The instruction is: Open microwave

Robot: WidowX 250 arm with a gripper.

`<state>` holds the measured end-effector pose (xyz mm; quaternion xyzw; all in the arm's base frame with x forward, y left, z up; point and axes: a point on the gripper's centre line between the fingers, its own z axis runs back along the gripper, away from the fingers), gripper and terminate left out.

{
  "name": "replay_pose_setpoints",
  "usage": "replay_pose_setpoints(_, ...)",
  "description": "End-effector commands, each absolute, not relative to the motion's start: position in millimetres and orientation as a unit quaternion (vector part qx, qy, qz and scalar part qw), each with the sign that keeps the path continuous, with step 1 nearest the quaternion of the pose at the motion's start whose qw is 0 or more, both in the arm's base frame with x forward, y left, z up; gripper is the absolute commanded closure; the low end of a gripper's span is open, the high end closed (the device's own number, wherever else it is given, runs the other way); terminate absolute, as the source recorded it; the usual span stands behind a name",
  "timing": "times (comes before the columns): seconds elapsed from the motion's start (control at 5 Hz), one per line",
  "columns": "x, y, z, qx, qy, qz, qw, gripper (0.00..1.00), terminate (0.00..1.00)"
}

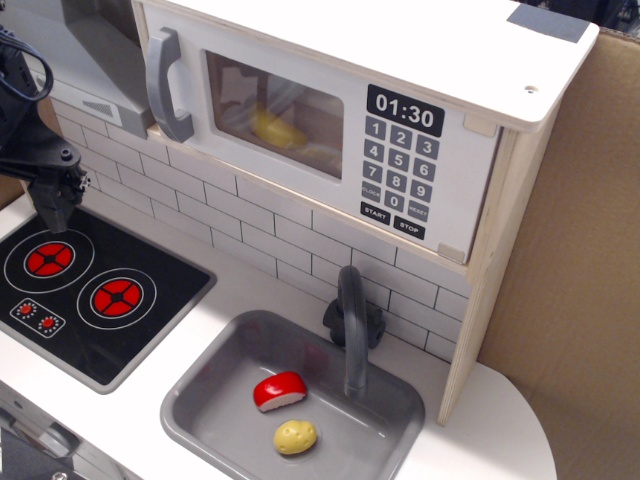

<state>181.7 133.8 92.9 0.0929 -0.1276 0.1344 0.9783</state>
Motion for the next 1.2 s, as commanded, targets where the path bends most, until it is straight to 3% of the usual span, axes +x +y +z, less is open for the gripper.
replay_pose_setpoints(0.0,182,134,93,0.093,-0.128,0.134,0.978,0.0,0.0)
replay_pose_setpoints(0.4,230,133,92,0.052,-0.06,0.104,0.991,0.0,0.0)
replay_pose_setpoints(0.8,266,120,93,0.027,-0.075,0.045,0.996,0.0,0.0)
replay_pose_setpoints(1.0,280,118,103,0.002,-0.105,0.031,0.994,0.0,0.0)
